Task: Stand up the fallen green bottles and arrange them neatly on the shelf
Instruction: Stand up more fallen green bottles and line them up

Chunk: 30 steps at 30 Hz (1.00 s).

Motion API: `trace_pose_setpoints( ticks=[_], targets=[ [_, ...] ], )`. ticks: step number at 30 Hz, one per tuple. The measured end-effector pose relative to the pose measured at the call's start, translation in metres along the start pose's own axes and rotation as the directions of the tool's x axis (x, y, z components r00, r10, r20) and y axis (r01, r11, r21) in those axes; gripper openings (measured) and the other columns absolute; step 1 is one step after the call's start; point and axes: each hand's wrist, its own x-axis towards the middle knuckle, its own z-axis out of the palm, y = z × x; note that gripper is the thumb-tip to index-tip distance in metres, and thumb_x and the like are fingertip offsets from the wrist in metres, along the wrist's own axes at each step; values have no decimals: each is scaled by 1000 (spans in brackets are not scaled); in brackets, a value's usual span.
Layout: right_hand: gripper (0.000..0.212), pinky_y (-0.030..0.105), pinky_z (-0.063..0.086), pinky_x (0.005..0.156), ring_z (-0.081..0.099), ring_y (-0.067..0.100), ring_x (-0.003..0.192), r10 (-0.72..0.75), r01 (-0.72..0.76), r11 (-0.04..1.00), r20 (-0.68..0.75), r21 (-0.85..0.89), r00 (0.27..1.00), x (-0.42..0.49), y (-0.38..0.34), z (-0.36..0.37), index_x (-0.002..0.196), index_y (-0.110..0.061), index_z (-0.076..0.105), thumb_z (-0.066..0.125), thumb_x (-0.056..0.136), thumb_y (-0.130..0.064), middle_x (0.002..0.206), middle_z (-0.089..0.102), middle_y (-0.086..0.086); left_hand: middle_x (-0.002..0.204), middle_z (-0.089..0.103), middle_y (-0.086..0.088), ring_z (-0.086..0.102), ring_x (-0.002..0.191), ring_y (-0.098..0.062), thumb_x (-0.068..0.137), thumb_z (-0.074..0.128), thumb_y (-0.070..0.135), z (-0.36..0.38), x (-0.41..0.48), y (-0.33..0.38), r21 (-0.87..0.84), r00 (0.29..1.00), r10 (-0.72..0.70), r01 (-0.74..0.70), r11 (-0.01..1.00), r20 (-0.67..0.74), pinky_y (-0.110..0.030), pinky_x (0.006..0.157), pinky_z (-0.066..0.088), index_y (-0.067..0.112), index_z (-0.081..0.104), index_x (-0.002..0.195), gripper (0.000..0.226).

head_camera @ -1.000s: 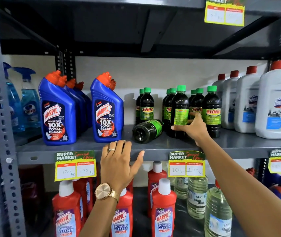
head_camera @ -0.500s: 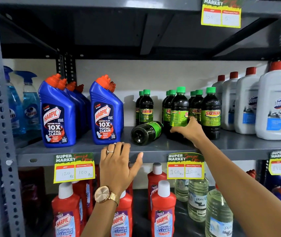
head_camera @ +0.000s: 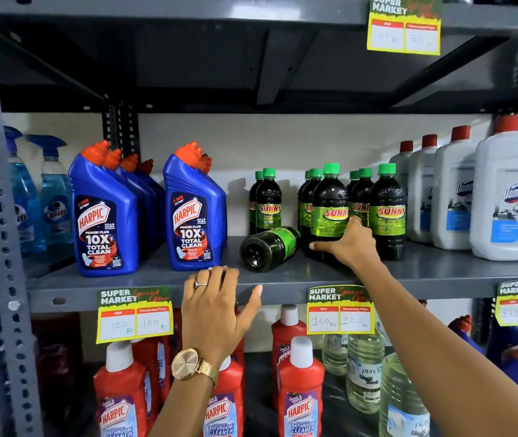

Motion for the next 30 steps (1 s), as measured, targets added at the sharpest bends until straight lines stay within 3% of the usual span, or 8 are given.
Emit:
trace_pose_setpoints(
  ticks=[10,14,19,21,24,27,29,30],
  targets=[
    [126,48,55,85,61,41,110,-21,12,985,-53,-170,998,-1,0,2,140,3,33,81,48,-68,121,61,21,92,66,-2,58,85,-23,90,37,55,-2,-1,-1,0,1000,10,-10,1000,9,-36,79,39,14,67,98,51],
    [136,54,46,95,43,41,130,-46,18,974,-116,-228,992,-10,-7,-3,148,-1,23,66,49,-84,141,45,21,90,65,0,57,84,-21,91,40,55,-3,1,-1,-10,1000,1,-1,1000,30,-36,80,42,16,66,97,47],
    [90,43,47,83,54,32,101,-436,281,886,-454,-370,777,-33,-32,-10,127,-7,50,36,78,-81,114,59,16,90,64,1,56,85,-21,92,39,54,-3,0,-3,-12,999,20,-19,1000,31,-36,81,40,16,64,97,46],
    [72,37,49,74,61,29,92,-486,392,863,-316,-319,815,-48,-55,-5,105,-11,59,34,84,-75,98,64,12,90,63,0,56,85,-22,92,38,54,-3,1,-2,-2,999,24,-24,1000,28,-36,81,38,15,64,97,47],
    [88,35,51,75,69,32,85,-186,199,937,75,-286,980,-51,-82,10,83,-7,59,17,79,-84,80,68,15,88,62,-2,55,83,-24,92,37,54,-5,1,-2,21,999,27,-27,999,33,-37,81,36,14,62,96,47],
    [121,35,53,83,70,31,90,155,-32,932,317,-361,936,-40,-92,21,133,-5,54,6,65,-93,122,65,24,86,60,-2,54,82,-25,92,40,52,-7,0,-5,22,998,65,-65,998,25,-37,79,37,13,61,95,45],
    [124,27,56,59,71,23,76,236,-134,958,433,-254,870,-35,-95,25,150,-13,35,21,60,-97,143,48,19,85,60,-2,54,81,-24,92,40,52,-7,-1,-7,12,996,92,-92,996,18,-36,79,38,13,61,96,44],
    [120,22,52,45,69,18,62,244,-176,967,469,-185,849,-34,-96,27,147,-11,37,32,61,-95,135,53,17,85,60,-1,54,81,-23,92,40,52,-7,-1,-8,10,995,99,-100,995,19,-35,78,39,13,61,96,44]
  ],
)
